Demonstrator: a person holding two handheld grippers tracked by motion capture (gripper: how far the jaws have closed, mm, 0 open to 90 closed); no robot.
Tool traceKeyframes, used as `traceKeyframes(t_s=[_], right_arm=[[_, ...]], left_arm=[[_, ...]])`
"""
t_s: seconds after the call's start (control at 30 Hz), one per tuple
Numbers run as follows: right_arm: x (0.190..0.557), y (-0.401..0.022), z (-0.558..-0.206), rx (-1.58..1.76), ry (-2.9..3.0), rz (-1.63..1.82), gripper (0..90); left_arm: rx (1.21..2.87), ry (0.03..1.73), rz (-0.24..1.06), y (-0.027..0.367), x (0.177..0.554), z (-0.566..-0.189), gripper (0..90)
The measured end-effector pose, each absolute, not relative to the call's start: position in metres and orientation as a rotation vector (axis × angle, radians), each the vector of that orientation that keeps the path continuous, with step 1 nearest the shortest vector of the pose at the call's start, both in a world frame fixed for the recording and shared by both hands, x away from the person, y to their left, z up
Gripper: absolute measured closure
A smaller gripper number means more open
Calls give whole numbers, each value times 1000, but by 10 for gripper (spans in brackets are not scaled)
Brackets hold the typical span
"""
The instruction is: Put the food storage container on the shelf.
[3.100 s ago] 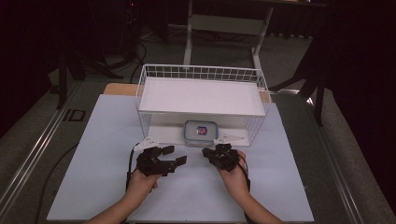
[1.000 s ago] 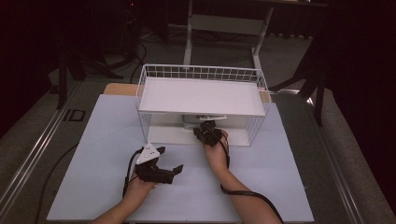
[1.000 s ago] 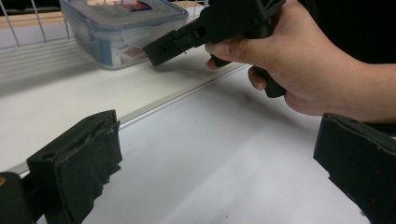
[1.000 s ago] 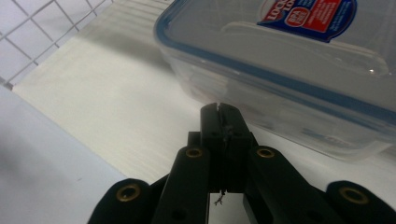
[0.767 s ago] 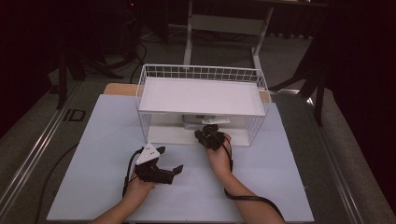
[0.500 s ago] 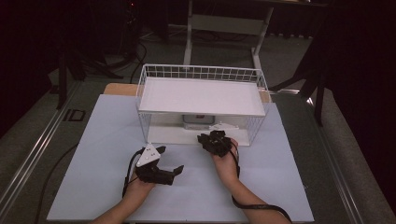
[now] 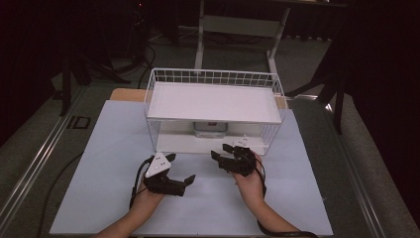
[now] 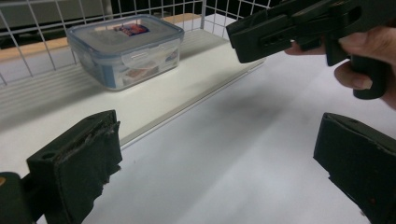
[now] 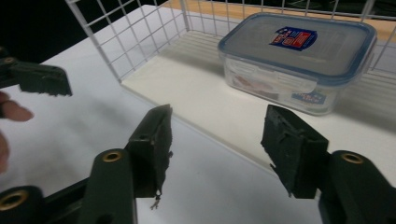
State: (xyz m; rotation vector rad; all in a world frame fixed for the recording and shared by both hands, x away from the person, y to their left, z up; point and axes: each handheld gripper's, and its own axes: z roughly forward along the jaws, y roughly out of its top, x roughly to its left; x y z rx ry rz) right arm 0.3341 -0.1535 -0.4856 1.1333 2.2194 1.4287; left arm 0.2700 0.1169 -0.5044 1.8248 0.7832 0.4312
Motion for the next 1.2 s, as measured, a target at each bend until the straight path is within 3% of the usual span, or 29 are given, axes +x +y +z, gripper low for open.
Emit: traceKeyframes(t_s=[0.2, 0.33, 1.2], right_arm=[[328, -165, -486, 1165, 2237, 1475, 206], [324, -172, -485, 1131, 2224, 1471, 159], [282, -233, -479, 1095, 2219, 1412, 161]], left_arm=[[1847, 772, 415, 122, 266, -499, 17], [1816, 748, 367, 128, 264, -495, 16], [1829, 783, 389, 172, 247, -497, 17]])
